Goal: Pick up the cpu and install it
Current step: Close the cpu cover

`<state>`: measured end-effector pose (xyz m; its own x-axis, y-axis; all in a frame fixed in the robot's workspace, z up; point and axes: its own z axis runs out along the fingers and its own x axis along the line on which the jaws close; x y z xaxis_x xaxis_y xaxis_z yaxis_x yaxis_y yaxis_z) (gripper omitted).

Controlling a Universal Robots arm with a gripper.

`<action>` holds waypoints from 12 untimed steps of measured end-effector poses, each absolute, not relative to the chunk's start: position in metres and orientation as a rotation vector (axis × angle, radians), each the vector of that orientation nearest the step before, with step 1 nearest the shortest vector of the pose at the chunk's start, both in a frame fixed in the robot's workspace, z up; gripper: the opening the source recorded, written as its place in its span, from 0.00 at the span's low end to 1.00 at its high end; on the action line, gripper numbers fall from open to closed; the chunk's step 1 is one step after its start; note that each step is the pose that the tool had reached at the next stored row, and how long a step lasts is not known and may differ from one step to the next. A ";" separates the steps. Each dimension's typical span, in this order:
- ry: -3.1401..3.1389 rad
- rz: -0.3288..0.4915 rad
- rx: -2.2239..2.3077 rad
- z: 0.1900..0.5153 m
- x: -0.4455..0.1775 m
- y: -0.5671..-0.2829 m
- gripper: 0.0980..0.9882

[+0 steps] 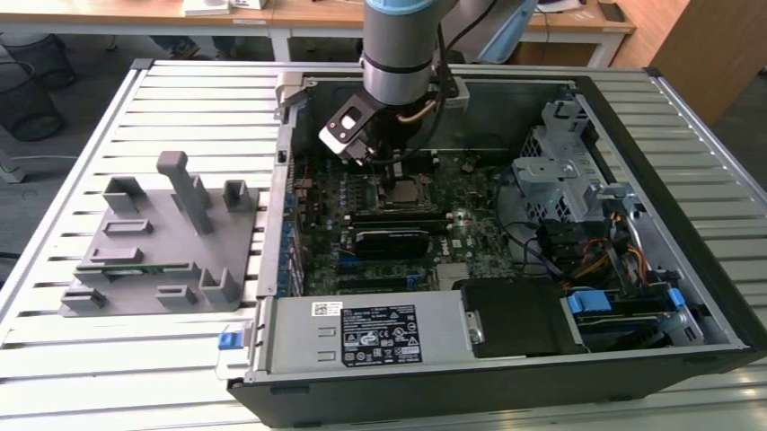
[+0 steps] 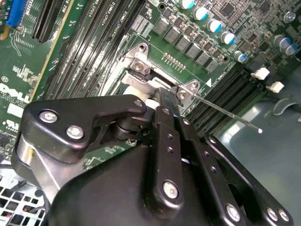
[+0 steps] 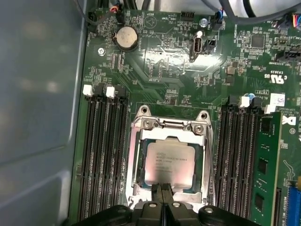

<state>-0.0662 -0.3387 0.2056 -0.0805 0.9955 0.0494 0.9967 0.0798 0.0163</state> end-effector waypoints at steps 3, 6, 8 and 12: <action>-2.290 -0.071 -2.113 0.202 -0.066 -0.339 0.01; -2.290 -0.071 -2.113 0.200 -0.066 -0.339 0.01; -2.290 -0.071 -2.113 0.199 -0.065 -0.339 0.01; -2.290 -0.071 -2.113 0.199 -0.059 -0.339 0.01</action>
